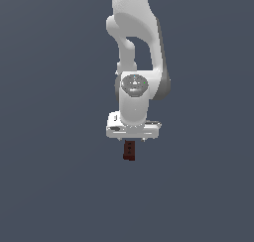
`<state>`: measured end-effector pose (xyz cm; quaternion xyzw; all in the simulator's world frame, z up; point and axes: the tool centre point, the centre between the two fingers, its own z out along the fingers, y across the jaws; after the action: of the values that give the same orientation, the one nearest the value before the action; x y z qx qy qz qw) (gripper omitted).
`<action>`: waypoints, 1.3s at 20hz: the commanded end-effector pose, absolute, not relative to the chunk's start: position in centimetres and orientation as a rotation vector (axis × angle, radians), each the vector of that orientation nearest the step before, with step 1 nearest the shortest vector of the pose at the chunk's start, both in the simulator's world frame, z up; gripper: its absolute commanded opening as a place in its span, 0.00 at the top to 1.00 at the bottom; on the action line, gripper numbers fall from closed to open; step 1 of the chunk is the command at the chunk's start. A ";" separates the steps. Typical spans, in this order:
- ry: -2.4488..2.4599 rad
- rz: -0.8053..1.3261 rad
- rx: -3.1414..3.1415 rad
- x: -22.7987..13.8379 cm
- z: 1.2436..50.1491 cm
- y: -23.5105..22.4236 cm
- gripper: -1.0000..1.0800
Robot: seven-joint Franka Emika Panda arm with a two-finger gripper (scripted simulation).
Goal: Pick up the object and move it to a goal position.
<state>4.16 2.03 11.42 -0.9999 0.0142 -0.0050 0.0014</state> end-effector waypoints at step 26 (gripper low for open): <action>0.117 0.000 -3.139 5.3 2.9 1.2 0.04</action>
<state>5.29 1.21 3.36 -0.9993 0.0374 0.0008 -0.0001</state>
